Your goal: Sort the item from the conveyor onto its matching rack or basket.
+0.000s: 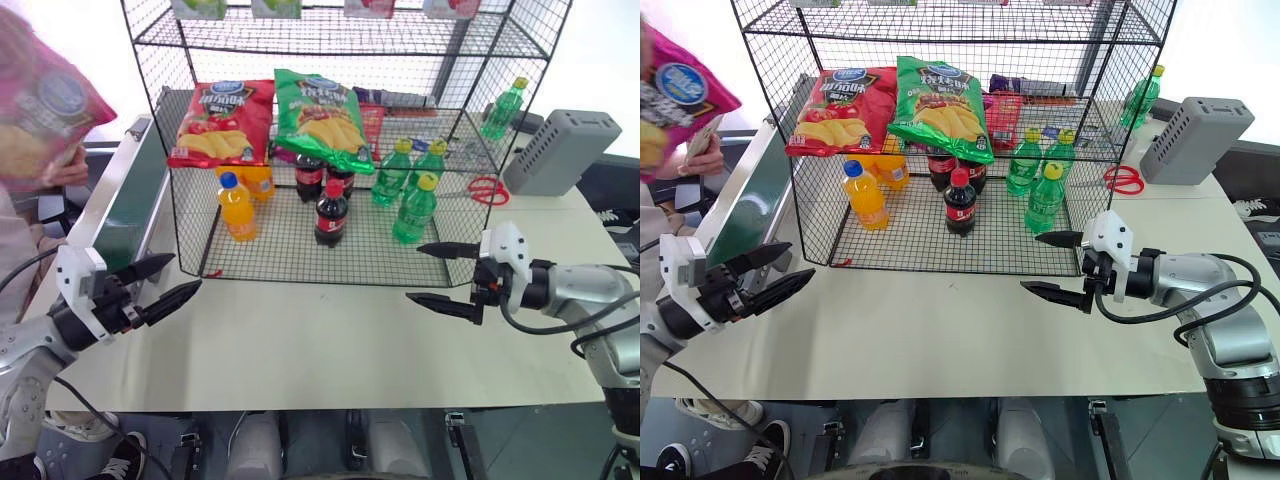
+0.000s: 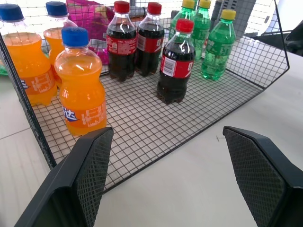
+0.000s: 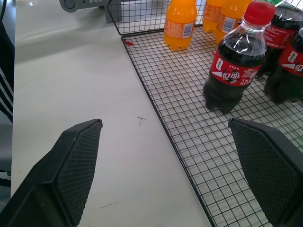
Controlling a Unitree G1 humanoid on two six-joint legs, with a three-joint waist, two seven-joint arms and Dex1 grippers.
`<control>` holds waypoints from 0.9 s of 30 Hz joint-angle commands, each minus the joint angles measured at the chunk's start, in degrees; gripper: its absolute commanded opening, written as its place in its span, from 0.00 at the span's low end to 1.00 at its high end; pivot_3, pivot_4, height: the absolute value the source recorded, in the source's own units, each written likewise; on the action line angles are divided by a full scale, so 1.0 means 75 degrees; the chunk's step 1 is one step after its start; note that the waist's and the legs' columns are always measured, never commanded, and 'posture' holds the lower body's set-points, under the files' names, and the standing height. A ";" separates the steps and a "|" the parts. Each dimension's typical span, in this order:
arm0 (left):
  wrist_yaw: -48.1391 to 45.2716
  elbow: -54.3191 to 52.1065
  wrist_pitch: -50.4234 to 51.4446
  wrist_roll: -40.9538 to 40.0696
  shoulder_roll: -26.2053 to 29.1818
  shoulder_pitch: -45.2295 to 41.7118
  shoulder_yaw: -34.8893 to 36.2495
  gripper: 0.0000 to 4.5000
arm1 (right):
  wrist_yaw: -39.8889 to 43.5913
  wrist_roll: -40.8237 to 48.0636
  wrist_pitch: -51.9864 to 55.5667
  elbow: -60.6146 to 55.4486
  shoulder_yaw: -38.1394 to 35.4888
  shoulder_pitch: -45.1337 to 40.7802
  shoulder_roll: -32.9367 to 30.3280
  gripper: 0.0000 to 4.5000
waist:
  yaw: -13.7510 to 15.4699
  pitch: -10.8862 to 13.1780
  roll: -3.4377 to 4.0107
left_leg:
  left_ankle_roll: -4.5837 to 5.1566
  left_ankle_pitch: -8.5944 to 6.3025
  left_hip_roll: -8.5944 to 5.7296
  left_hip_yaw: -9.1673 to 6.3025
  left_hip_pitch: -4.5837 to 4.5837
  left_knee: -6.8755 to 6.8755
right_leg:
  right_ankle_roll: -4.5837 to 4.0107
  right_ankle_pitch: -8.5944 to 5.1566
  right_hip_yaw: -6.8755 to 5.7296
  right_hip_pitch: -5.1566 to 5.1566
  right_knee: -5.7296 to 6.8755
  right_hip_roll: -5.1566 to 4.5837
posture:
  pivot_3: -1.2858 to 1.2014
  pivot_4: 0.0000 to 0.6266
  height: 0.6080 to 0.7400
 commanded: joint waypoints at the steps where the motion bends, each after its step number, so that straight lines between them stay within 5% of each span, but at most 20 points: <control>1: -0.0056 -0.0077 0.0050 -0.0164 0.0113 -0.0097 0.0062 0.88 | 0.0053 0.0048 -0.0165 -0.0173 -0.0109 -0.0087 -0.0034 0.99 | 0.0000 0.0000 0.0000 | 0.0000 0.0000 0.0000 0.0000 0.0000 0.0000 | 0.0000 0.0000 0.0000 0.0000 0.0000 0.0000 | 0.52 0.24 1.00; 27: 0.0100 -0.0197 -0.0163 -0.0191 0.0018 0.0209 0.0274 0.88 | 0.0203 0.0013 -0.0176 0.0069 0.0098 -0.0488 0.0028 0.99 | -0.0009 0.0000 0.0000 | 0.0000 0.0000 0.0000 0.0000 0.0000 0.0000 | 0.0000 0.0000 0.0000 0.0000 0.0000 0.0000 | 0.52 0.24 1.00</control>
